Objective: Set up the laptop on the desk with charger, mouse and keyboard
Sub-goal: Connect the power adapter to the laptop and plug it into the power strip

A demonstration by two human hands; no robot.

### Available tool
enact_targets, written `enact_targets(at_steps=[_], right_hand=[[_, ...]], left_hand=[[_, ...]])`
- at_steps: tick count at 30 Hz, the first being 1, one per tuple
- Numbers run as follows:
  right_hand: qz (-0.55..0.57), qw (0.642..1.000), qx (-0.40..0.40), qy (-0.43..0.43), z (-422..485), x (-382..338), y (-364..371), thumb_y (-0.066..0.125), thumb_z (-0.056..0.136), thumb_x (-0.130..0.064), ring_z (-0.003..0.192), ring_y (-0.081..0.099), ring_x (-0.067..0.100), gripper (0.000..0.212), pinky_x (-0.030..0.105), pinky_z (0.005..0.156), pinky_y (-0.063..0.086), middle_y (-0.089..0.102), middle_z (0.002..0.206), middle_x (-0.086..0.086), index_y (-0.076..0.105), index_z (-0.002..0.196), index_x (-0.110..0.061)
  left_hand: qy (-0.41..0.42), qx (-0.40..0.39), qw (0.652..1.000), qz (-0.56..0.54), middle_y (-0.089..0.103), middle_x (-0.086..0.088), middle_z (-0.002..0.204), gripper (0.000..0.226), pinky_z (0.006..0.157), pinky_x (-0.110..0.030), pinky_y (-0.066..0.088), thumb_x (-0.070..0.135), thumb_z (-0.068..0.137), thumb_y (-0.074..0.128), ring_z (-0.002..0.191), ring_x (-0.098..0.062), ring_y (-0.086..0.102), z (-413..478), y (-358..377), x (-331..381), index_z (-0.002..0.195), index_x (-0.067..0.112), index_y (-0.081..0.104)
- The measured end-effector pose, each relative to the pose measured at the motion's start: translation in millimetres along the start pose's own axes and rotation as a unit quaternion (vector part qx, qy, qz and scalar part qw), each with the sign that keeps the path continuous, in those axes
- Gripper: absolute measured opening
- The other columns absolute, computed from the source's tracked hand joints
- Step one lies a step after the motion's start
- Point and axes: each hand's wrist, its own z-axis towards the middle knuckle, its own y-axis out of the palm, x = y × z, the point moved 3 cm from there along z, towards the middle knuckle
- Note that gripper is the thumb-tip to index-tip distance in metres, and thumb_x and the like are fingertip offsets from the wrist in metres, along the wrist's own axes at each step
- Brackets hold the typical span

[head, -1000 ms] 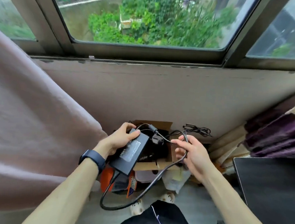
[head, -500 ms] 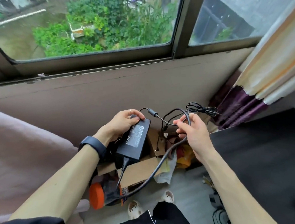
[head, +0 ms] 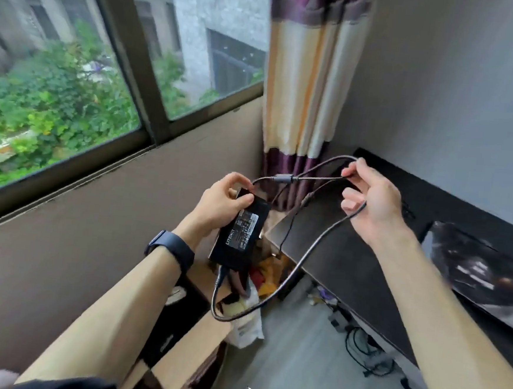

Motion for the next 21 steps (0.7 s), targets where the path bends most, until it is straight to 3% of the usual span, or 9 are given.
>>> enact_targets(at_steps=[5,7,9,11,15,18,21], right_hand=[[-0.105,0.991,0.051,-0.068,-12.4,-80.6,-94.6,0.054,0.102,-0.033,0.050,0.043,0.007,0.022,0.018,0.042,0.033,0.065,0.080,-0.007,0.069,0.101,-0.017],[-0.210,0.971,0.066,-0.093,-18.1,-115.6,-137.5,0.052,0.104,-0.032,0.041,0.035,0.005,0.028,0.018,0.037,0.028,0.074,0.091,-0.003,0.069,0.107,-0.011],[-0.300,0.942,0.100,-0.108,-24.4,-144.9,-181.6,0.049,0.104,-0.031,0.035,0.026,0.006,0.029,0.018,0.035,0.023,0.078,0.097,0.003,0.068,0.104,-0.009],[-0.258,0.951,0.128,-0.113,-33.8,-168.2,-228.5,0.049,0.105,-0.029,0.035,0.023,0.006,0.027,0.017,0.035,0.021,0.078,0.098,0.006,0.067,0.100,-0.009],[-0.071,0.982,0.148,-0.094,-47.4,-195.1,-294.2,0.047,0.105,-0.035,0.038,0.022,0.003,0.024,0.014,0.035,0.017,0.073,0.099,0.000,0.063,0.109,-0.018],[-0.138,0.970,0.190,-0.063,-60.8,-225.2,-341.8,0.045,0.106,-0.036,0.038,0.024,0.004,0.032,0.016,0.033,0.018,0.073,0.100,0.003,0.065,0.107,-0.011],[-0.198,0.932,0.299,-0.062,-79.2,-258.1,-394.7,0.042,0.107,-0.033,0.039,0.028,0.008,0.039,0.016,0.031,0.019,0.073,0.092,0.006,0.066,0.089,-0.008]], left_hand=[[0.048,-0.066,0.997,0.000,0.061,0.000,0.099,0.033,0.075,-0.040,0.055,0.032,0.089,0.066,0.088,-0.023,0.065,14.9,95.7,73.8,0.115,0.035,0.047],[0.049,-0.083,0.995,0.001,0.062,-0.001,0.100,0.029,0.068,-0.035,0.054,0.026,0.093,0.063,0.082,-0.020,0.064,12.0,138.9,96.3,0.119,0.030,0.052],[0.034,-0.100,0.994,-0.018,0.063,-0.005,0.101,0.025,0.066,-0.042,0.059,0.025,0.093,0.062,0.080,-0.022,0.067,8.1,178.4,113.5,0.117,0.028,0.056],[0.029,-0.126,0.991,-0.042,0.060,-0.004,0.095,0.022,0.063,-0.046,0.058,0.023,0.094,0.061,0.074,-0.022,0.066,3.1,220.7,137.5,0.116,0.027,0.058],[0.030,-0.169,0.982,-0.084,0.057,-0.001,0.093,0.024,0.054,-0.038,0.057,0.014,0.096,0.059,0.066,-0.016,0.062,-10.4,297.4,180.1,0.118,0.019,0.054],[-0.007,-0.180,0.970,-0.161,0.060,-0.005,0.103,0.023,0.052,-0.040,0.057,0.011,0.097,0.058,0.073,-0.021,0.064,-15.8,352.0,206.9,0.118,0.016,0.052],[-0.063,-0.175,0.950,-0.251,0.063,-0.012,0.111,0.025,0.056,-0.045,0.057,0.009,0.097,0.057,0.088,-0.031,0.067,-7.5,391.3,227.7,0.122,0.013,0.051]])
